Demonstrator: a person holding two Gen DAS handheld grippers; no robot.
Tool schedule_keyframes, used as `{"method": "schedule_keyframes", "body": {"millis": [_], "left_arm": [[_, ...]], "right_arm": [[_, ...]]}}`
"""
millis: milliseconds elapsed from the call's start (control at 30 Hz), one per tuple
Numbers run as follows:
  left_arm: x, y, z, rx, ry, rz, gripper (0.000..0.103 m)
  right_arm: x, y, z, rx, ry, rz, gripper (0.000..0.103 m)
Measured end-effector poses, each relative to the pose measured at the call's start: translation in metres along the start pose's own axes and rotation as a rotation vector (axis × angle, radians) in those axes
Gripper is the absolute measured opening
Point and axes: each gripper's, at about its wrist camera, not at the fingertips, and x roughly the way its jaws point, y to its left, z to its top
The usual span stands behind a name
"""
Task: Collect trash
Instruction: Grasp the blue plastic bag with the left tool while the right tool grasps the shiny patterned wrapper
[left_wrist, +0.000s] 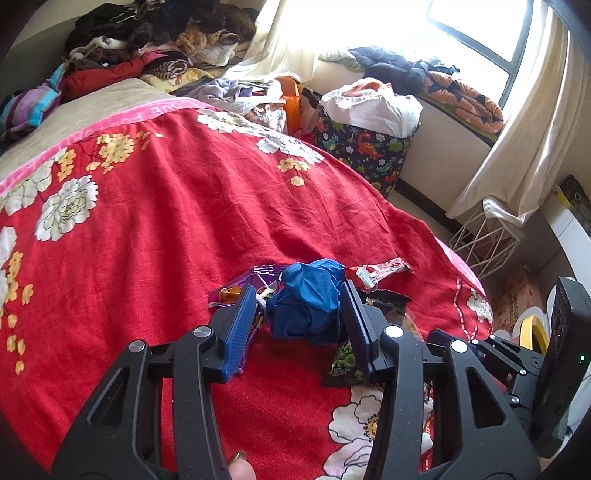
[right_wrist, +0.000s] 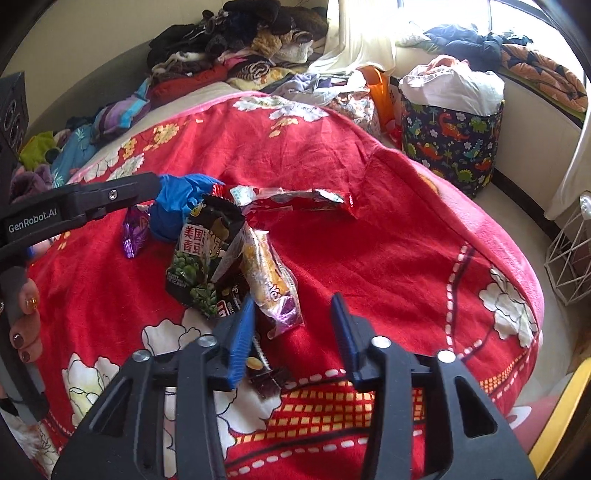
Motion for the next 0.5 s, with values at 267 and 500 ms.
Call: {"method": "schedule_keyframes", "body": {"millis": [267, 500], "left_arm": [[0.022, -0.006, 0.001, 0.002, 0.044, 0.002, 0.027], [0.018, -0.017, -0.014, 0.027, 0.064, -0.044, 0.008]], "right_arm": [[-0.013, -0.003, -0.016, 0.044, -0.010, 0.039, 0.009], [-0.037, -0.018, -0.037, 0.151, -0.028, 0.045, 0.009]]}}
